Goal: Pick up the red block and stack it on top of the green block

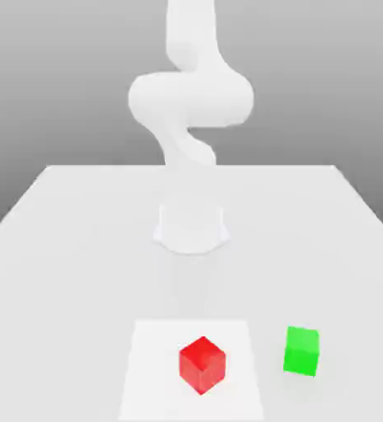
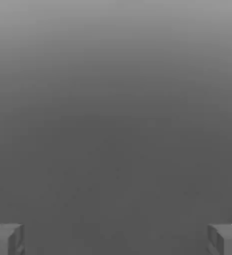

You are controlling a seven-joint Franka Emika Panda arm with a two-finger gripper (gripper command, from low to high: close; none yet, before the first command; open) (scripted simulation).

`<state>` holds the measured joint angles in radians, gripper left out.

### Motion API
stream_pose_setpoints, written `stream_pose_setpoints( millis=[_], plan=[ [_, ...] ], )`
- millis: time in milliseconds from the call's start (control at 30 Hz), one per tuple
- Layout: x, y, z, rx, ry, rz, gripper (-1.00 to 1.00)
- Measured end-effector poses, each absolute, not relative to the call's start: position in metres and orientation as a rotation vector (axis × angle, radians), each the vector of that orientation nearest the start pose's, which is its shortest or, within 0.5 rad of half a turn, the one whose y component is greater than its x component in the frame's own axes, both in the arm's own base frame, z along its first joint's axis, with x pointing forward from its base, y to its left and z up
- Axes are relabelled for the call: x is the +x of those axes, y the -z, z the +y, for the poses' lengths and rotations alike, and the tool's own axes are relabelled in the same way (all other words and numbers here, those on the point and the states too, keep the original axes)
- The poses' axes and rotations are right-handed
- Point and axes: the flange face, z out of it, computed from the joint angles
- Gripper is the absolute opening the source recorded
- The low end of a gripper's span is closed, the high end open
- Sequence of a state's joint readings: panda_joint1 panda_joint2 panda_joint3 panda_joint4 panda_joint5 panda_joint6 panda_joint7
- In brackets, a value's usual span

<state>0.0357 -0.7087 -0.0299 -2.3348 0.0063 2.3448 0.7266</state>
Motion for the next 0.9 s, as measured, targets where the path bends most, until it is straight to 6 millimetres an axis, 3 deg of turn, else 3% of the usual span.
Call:
stream_pose_setpoints(
  millis=[167,367,533,700,900],
  plan=[
    [0.436,-0.562,0.002,-2.714,0.735,0.796,0.0],
    [0.466,-0.434,0.012,-2.894,0.492,0.583,0.0],
    [0.462,-0.329,0.018,-3.019,0.28,0.389,0.0],
    [0.436,-0.232,0.019,-3.12,0.058,0.177,0.0],
    [0.428,-0.157,0.017,-3.14,0.002,0.122,0.0]
  ],
)
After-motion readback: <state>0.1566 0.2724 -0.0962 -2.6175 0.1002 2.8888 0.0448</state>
